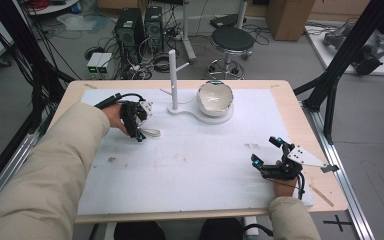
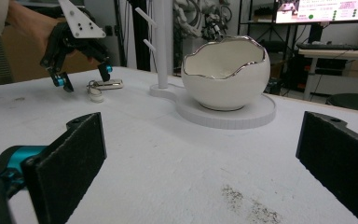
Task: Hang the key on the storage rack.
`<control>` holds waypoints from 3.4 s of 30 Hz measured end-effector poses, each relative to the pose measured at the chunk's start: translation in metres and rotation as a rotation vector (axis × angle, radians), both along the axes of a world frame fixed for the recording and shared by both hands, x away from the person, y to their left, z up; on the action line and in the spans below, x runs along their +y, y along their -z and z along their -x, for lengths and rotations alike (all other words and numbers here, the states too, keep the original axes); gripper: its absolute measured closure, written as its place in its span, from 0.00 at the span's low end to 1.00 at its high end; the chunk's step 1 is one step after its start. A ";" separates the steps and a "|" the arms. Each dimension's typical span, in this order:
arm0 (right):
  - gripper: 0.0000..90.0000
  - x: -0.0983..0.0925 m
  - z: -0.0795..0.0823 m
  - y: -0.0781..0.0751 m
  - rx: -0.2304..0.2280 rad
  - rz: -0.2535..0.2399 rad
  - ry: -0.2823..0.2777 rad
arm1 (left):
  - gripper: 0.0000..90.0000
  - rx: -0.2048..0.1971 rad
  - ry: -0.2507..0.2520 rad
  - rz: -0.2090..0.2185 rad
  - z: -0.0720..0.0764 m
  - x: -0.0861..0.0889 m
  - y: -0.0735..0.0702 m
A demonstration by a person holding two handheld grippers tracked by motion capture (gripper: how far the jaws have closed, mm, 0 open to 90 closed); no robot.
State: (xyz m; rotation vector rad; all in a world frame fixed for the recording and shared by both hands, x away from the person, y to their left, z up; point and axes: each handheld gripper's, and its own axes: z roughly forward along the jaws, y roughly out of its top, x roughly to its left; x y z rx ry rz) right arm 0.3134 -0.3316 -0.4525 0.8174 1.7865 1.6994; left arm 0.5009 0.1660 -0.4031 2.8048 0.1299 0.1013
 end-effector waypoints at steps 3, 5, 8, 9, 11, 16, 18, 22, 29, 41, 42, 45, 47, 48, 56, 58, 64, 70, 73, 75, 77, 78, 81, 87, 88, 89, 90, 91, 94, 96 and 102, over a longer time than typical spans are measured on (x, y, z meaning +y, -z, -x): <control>0.01 0.000 0.000 0.000 0.001 -0.002 0.000 | 0.23 0.001 0.000 -0.018 -0.001 0.000 0.001; 0.01 0.000 0.000 0.000 0.000 -0.001 0.000 | 0.26 0.004 -0.010 -0.026 -0.001 0.000 0.001; 0.01 0.000 0.000 0.000 0.001 -0.002 0.000 | 0.34 0.009 -0.019 -0.034 -0.002 0.000 0.002; 0.01 0.000 0.000 0.000 0.000 -0.002 0.000 | 0.36 0.014 -0.023 -0.036 -0.002 0.000 0.002; 0.01 0.000 0.000 0.000 0.000 -0.001 0.000 | 0.45 0.012 -0.016 -0.055 -0.002 0.001 0.002; 0.01 0.000 0.000 0.000 0.000 0.000 0.000 | 0.50 0.024 -0.052 -0.063 -0.004 0.002 0.001; 0.01 0.000 0.000 0.000 0.001 -0.002 0.000 | 0.55 0.024 -0.056 -0.072 -0.004 0.003 0.000; 0.01 0.000 0.000 0.000 0.000 0.001 0.000 | 0.66 0.015 -0.052 -0.077 -0.004 0.004 -0.001; 0.01 0.000 0.000 0.000 0.000 0.001 0.000 | 0.90 0.002 -0.069 -0.124 -0.003 0.003 -0.001; 0.01 0.000 0.000 0.000 -0.001 0.000 0.000 | 0.91 -0.050 -0.139 -0.145 0.003 0.002 -0.002; 0.01 0.000 0.000 0.000 -0.002 0.002 0.000 | 0.91 -0.049 -0.149 -0.141 0.004 0.003 -0.003; 0.01 0.000 0.000 0.000 -0.001 0.001 0.000 | 0.91 -0.062 -0.194 -0.105 0.009 0.003 -0.007; 0.01 0.000 0.000 0.000 -0.003 0.003 0.001 | 0.91 -0.065 -0.249 -0.054 0.012 0.003 -0.014; 0.01 0.000 0.000 0.000 -0.003 0.003 0.001 | 0.91 -0.076 -0.274 -0.025 0.015 0.003 -0.016; 0.01 0.000 0.000 0.000 0.000 -0.001 0.001 | 0.91 -0.156 -0.367 0.133 0.043 0.008 -0.045; 0.01 0.000 0.000 0.000 -0.002 0.002 0.001 | 0.91 -0.170 -0.392 0.176 0.049 0.011 -0.050; 0.01 0.000 0.000 0.000 -0.003 0.003 0.001 | 0.91 -0.206 -0.494 0.383 0.068 0.013 -0.066; 0.01 0.000 0.000 0.000 -0.008 0.003 0.000 | 0.91 -0.304 -0.520 0.474 0.083 0.002 -0.081; 0.01 0.000 0.000 0.000 -0.004 0.006 0.002 | 0.91 -0.339 -0.536 0.505 0.086 -0.003 -0.088; 0.01 0.000 0.000 0.000 -0.005 0.006 0.002 | 0.91 -0.352 -0.551 0.524 0.087 -0.005 -0.090; 0.01 0.000 0.000 0.000 -0.003 0.006 0.000 | 0.91 -0.348 -0.562 0.557 0.087 -0.008 -0.092; 0.01 0.000 0.000 0.000 -0.004 0.006 0.000 | 0.91 -0.345 -0.565 0.575 0.087 -0.010 -0.093; 0.01 0.000 0.000 0.000 -0.005 0.006 0.002 | 0.91 -0.355 -0.576 0.594 0.085 -0.017 -0.094; 0.01 0.000 0.000 0.000 -0.007 0.004 0.001 | 0.91 -0.361 -0.603 0.596 0.077 -0.031 -0.089; 0.01 0.000 0.000 0.000 -0.004 0.006 0.002 | 0.91 -0.366 -0.606 0.600 0.076 -0.034 -0.087; 0.01 0.000 0.000 0.000 -0.004 0.005 0.002 | 0.91 -0.367 -0.610 0.600 0.075 -0.035 -0.087; 0.01 0.000 0.000 0.000 -0.007 0.003 0.001 | 0.91 -0.365 -0.613 0.602 0.073 -0.036 -0.086; 0.01 0.000 0.000 0.000 -0.004 0.002 0.002 | 0.91 -0.374 -0.621 0.605 0.073 -0.038 -0.085; 0.01 0.000 0.000 0.000 0.000 -0.001 0.001 | 0.91 -0.377 -0.631 0.599 0.069 -0.041 -0.083; 0.01 0.000 0.000 0.000 -0.002 0.000 0.001 | 0.91 -0.376 -0.636 0.596 0.067 -0.043 -0.080; 0.01 0.000 0.000 0.000 -0.005 0.004 0.002 | 0.91 -0.373 -0.643 0.583 0.062 -0.048 -0.074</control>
